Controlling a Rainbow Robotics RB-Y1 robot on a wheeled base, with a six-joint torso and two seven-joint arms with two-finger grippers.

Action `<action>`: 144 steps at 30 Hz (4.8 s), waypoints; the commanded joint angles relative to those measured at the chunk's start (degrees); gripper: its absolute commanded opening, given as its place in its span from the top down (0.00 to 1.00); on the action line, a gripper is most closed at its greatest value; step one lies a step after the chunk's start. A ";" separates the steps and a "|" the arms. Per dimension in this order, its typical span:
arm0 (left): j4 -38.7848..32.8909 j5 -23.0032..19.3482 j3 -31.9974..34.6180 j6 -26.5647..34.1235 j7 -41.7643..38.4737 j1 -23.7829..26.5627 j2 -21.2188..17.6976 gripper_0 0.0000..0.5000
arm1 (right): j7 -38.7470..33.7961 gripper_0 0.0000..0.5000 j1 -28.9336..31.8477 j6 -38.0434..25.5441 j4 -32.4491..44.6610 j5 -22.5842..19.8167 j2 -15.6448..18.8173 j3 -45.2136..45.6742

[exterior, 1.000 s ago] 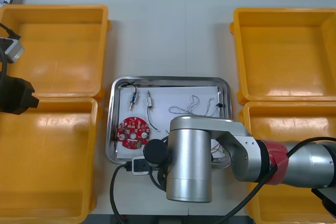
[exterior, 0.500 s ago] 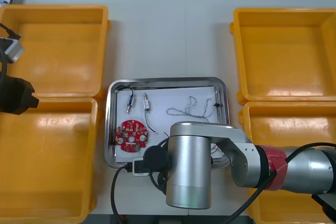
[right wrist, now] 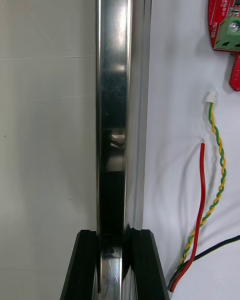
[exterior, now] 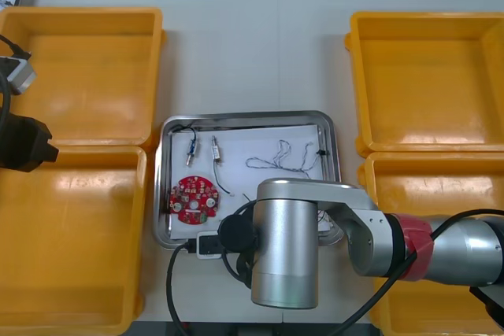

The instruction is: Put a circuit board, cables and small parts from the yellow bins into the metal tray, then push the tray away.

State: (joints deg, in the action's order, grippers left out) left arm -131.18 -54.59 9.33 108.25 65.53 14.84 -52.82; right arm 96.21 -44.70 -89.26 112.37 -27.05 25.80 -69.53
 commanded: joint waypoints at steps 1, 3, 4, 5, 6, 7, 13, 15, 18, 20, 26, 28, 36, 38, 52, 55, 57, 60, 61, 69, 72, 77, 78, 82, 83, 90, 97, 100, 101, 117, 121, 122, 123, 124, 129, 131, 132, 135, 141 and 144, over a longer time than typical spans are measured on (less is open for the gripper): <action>-1.63 0.19 1.92 -0.50 1.97 -1.30 -2.20 0.00 | -0.14 1.00 -3.46 1.37 0.66 0.33 1.97 -0.87; -1.63 0.19 1.92 -0.50 1.97 -1.30 -2.20 0.00 | -0.14 1.00 -4.34 1.55 0.66 0.33 2.23 -0.70; -1.63 0.19 1.92 -0.50 1.97 -1.30 -2.20 0.00 | -0.23 1.00 -4.96 1.46 0.66 0.33 2.41 -0.70; -1.63 0.19 1.92 -0.50 1.97 -1.30 -2.20 0.00 | -0.23 1.00 -5.22 1.55 0.66 0.33 2.50 -0.70; -1.63 0.19 1.92 -0.50 1.97 -1.30 -2.20 0.00 | -0.49 1.00 -5.84 1.55 0.57 0.33 2.67 -0.87; -1.63 0.19 1.92 -0.50 1.97 -1.30 -2.20 0.00 | -0.67 1.00 -6.54 1.55 0.48 0.24 2.76 -0.87; -1.63 0.19 1.92 -0.50 1.97 -1.30 -2.20 0.00 | -1.37 1.00 -9.00 2.96 -1.98 -0.46 3.11 -0.87; -1.63 0.19 1.92 -0.50 1.97 -1.30 -2.20 0.00 | -1.46 1.00 -9.62 3.57 -2.77 -0.46 3.11 -0.87; -1.63 0.19 1.92 -0.50 1.97 -1.30 -2.20 0.00 | -1.72 1.00 -10.85 4.27 -4.00 -0.46 3.11 -0.87; -1.63 0.19 1.92 -0.50 1.97 -1.30 -2.20 0.00 | -1.81 1.00 -11.37 4.54 -4.62 -0.46 3.11 -0.70; -1.63 0.19 1.92 -0.50 1.97 -1.30 -2.20 0.00 | -1.81 1.00 -14.19 5.68 -7.26 -1.60 3.46 -0.87; -1.63 0.19 1.92 -0.50 1.97 -1.30 -2.20 0.00 | -1.64 1.00 -15.24 6.03 -8.05 -2.83 3.46 -0.70; -1.63 0.19 1.92 -0.50 1.97 -1.30 -2.20 0.00 | -1.46 1.00 -18.84 7.35 -10.77 -6.35 3.55 -0.87; -1.63 0.19 1.92 -0.50 1.97 -1.30 -2.20 0.00 | -1.37 1.00 -19.37 7.88 -11.30 -6.44 3.55 -0.87; -1.63 0.19 1.92 -0.50 1.97 -1.30 -2.20 0.00 | 0.74 1.00 -23.94 12.27 -19.74 -4.59 3.46 -0.87; -1.63 0.19 1.92 -0.50 1.97 -1.30 -2.20 0.00 | 1.44 1.00 -24.56 13.24 -21.23 -3.97 3.46 -0.87; -1.63 0.19 1.92 -0.50 1.97 -1.30 -2.20 0.00 | 2.06 1.00 -24.91 13.77 -22.02 -3.54 3.46 -0.87; -1.63 0.19 1.92 -0.50 1.97 -1.30 -2.20 0.00 | 2.58 1.00 -25.08 14.38 -22.55 -3.01 3.46 -0.87; -1.63 0.19 1.92 -0.50 1.97 -1.30 -2.20 0.00 | 2.85 1.00 -25.26 15.17 -22.72 -2.83 3.46 -0.87; -1.63 0.19 1.92 -0.50 1.97 -1.30 -2.20 0.00 | 5.40 1.00 -25.26 22.91 -26.42 -2.83 3.38 -0.87; -1.63 0.19 1.92 -0.50 1.97 -1.30 -2.20 0.00 | 6.19 1.00 -25.44 24.40 -27.38 -2.83 3.38 -0.87; -1.63 0.19 1.92 -0.50 1.97 -1.30 -2.20 0.00 | 7.77 1.00 -25.61 26.69 -29.14 -2.30 3.38 -0.87; -1.63 0.19 1.92 -0.50 1.97 -1.30 -2.20 0.00 | 8.12 1.00 -25.79 27.13 -29.49 -2.22 3.38 -0.87; -1.63 0.19 1.92 -0.50 1.97 -1.30 -2.20 0.00 | 9.00 1.00 -26.40 28.01 -30.55 -1.87 3.29 -0.87; -1.63 0.19 1.92 -0.50 1.97 -1.30 -2.20 0.00 | 9.44 1.00 -26.75 28.18 -30.99 -1.60 3.29 -0.87; -1.63 0.19 1.92 -0.50 1.97 -1.30 -2.20 0.00 | 10.49 1.00 -27.55 29.94 -32.66 -1.07 3.11 -0.87; -1.63 0.19 1.92 -0.50 1.97 -1.30 -2.20 0.00 | 11.02 1.00 -28.51 33.45 -35.91 -1.07 2.59 -0.87; -1.63 0.19 1.92 -0.50 1.97 -1.30 -2.20 0.00 | 11.20 1.00 -28.95 34.86 -37.23 -1.07 2.15 -0.87; -1.63 0.19 1.92 -0.50 1.97 -1.30 -2.20 0.00 | 11.28 1.00 -29.13 35.39 -37.75 -0.99 1.88 -0.87; -1.63 0.19 1.92 -0.50 1.97 -1.30 -2.20 0.00 | 11.20 1.00 -29.66 37.67 -39.86 -1.07 0.92 -0.87; -1.63 0.19 1.92 -0.50 1.97 -1.30 -2.20 0.00 | 11.02 0.81 -29.74 37.59 -39.77 -1.07 1.00 -0.70; -1.63 0.19 1.92 -0.50 1.97 -1.30 -2.20 0.00 | 11.02 0.68 -29.74 37.59 -39.86 -1.07 0.92 -0.87; -1.63 0.19 1.92 -0.50 1.97 -1.30 -2.20 0.00 | 10.84 0.37 -29.74 37.59 -39.86 -1.16 0.92 -0.87; -1.63 0.19 1.92 -0.50 1.97 -1.30 -2.20 0.00 | 10.84 0.18 -29.74 37.59 -39.86 -1.16 0.83 -0.87; -1.63 0.19 1.92 -0.50 1.97 -1.30 -2.20 0.00 | 10.76 0.00 -29.66 37.06 -39.60 -1.16 0.83 -0.87; -1.63 0.19 1.92 -0.50 1.97 -1.30 -2.20 0.00 | 10.76 0.00 -29.66 36.88 -39.16 -1.16 0.83 -0.87; -1.63 0.19 1.92 -0.50 1.97 -1.30 -2.20 0.00 | 10.76 0.00 -29.74 36.53 -38.90 -1.16 0.83 -0.70; -1.63 0.19 1.92 -0.50 1.97 -1.30 -2.20 0.00 | 11.02 0.00 -29.66 34.60 -37.58 -1.16 0.92 0.27; -1.63 0.19 1.92 -0.50 1.97 -1.30 -2.20 0.00 | 11.28 0.00 -29.48 27.48 -32.92 -1.16 1.18 2.64; -1.63 0.19 1.92 -0.50 1.97 -1.30 -2.20 0.00 | 11.37 0.00 -28.42 23.96 -30.46 -1.16 1.44 4.40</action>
State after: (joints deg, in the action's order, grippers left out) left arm -131.18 -54.59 9.33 108.25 65.53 14.64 -52.82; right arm 106.05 -71.56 -62.67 78.10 -28.67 27.67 -69.02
